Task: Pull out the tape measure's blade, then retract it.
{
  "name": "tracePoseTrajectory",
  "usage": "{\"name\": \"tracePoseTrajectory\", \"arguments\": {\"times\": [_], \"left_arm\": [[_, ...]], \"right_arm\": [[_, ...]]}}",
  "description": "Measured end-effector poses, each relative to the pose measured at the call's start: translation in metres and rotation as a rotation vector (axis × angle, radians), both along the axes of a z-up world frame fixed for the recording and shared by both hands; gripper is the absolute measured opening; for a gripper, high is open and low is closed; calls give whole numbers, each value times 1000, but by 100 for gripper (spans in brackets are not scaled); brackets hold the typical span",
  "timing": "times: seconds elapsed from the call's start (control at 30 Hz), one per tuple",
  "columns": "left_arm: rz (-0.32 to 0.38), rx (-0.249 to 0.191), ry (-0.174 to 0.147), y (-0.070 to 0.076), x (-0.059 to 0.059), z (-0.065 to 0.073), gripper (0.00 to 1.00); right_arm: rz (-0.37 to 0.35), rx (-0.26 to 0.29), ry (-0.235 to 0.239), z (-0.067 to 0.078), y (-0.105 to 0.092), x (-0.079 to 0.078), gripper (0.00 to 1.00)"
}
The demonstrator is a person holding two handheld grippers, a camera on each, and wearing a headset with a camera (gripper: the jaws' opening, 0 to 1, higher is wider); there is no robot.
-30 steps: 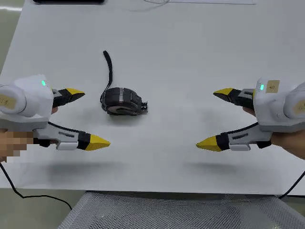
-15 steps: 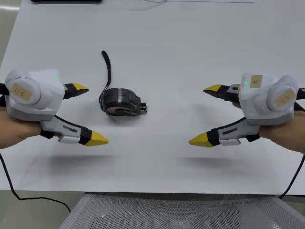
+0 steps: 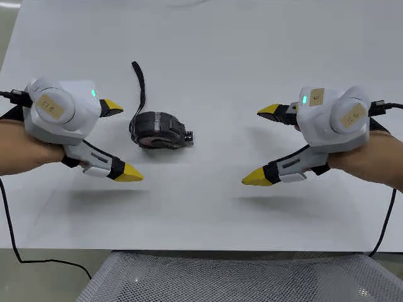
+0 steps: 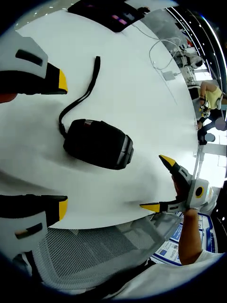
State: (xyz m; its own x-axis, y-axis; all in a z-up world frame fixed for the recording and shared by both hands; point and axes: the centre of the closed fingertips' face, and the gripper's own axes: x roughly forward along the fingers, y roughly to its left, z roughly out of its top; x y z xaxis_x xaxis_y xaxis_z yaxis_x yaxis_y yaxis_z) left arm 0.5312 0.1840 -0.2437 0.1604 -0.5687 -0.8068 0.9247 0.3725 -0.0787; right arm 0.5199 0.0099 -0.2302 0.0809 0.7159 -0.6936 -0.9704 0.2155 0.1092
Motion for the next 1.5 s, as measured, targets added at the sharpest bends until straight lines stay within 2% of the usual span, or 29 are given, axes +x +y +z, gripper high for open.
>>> {"name": "tracePoseTrajectory", "arguments": {"times": [0.13,0.3,0.5,0.8,1.2,1.5], "left_arm": [[-20,22,-4,-3,6,-3,82],[-30,26,-1,-7,12,-4,76],[-51,42,1,-11,14,-6,62],[-78,44,3,-17,15,-7,44],[-93,43,-14,-22,15,-8,31],[-108,55,-22,-22,13,-9,31]], "right_arm": [[14,2,2,-2,6,3,81],[27,1,3,-4,10,7,81],[34,6,8,-6,15,10,81],[36,20,17,-7,21,10,81],[34,29,18,-8,26,10,79],[35,32,10,-9,28,11,77]]}}
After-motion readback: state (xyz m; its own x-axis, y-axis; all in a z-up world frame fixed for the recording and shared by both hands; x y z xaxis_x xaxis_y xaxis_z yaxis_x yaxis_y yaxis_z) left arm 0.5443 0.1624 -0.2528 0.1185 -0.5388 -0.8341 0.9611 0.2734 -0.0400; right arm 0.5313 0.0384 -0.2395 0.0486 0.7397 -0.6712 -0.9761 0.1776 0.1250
